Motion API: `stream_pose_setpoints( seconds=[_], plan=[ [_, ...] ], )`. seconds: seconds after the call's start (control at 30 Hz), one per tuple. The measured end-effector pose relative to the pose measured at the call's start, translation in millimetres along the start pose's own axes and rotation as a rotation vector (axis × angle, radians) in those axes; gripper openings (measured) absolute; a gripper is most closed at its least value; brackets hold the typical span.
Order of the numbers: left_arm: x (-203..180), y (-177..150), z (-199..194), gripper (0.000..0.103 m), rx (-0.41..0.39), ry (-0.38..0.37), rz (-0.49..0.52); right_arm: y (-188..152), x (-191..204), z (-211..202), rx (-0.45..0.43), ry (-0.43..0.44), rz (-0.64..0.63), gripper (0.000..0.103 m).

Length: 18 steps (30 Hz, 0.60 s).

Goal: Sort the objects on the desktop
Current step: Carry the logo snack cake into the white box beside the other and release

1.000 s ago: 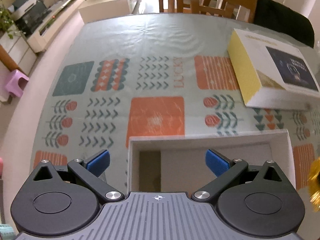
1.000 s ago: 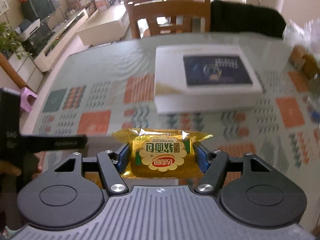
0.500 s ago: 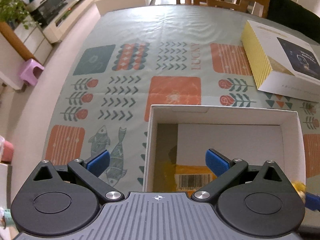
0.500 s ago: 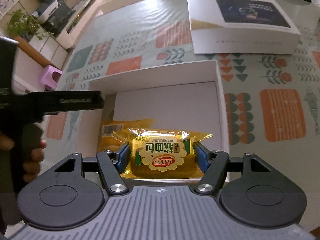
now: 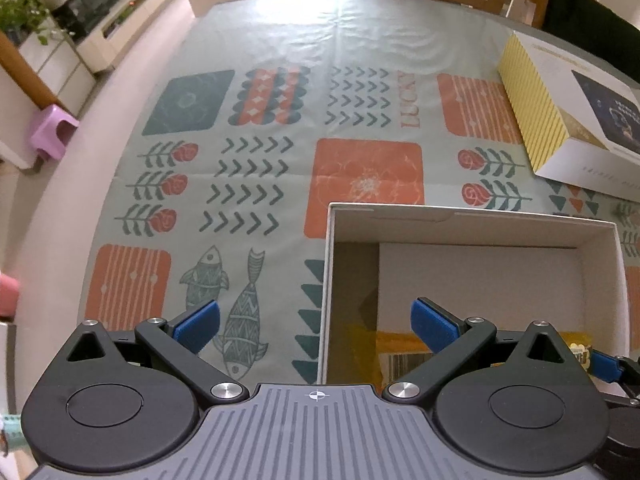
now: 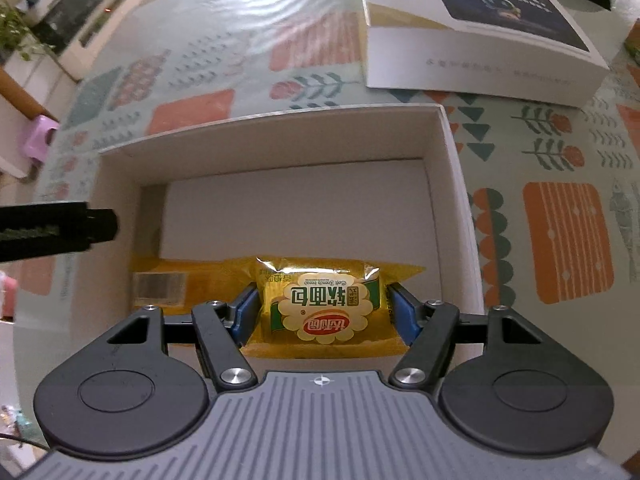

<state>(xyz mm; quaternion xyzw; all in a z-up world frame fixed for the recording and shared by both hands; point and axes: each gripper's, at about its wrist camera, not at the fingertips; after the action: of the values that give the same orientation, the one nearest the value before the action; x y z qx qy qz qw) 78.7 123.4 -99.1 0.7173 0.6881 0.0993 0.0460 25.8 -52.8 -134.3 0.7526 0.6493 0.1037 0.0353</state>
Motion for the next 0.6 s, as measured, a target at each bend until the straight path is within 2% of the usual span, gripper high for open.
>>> stream_pose_setpoints(
  seconds=[0.13,0.4,0.53,0.6],
  plan=[
    [1,4,5,0.103,0.01,-0.008,0.016,-1,2,9,0.01,-0.053,-0.009,0.085],
    [0,7,9,0.103,0.024,-0.024,0.034,-4,5,-4,-0.006,-0.054,-0.039,0.089],
    [-1,4,6,0.103,0.018,-0.023,0.032,-5,7,-15,-0.02,-0.048,-0.057,0.1],
    [-2,3,4,0.103,0.015,-0.022,0.034,-6,8,-20,-0.026,-0.045,-0.066,0.101]
  ],
)
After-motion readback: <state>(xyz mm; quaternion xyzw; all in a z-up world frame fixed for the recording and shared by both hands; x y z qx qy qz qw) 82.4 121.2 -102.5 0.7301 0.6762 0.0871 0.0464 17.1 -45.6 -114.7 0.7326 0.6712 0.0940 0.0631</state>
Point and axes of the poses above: each gripper's, at about its wrist camera, not at the fingertips, and z roughly the way its jaws point, x to its left, y to its top, and after that the axes turned 6 degrees about x, right-handed
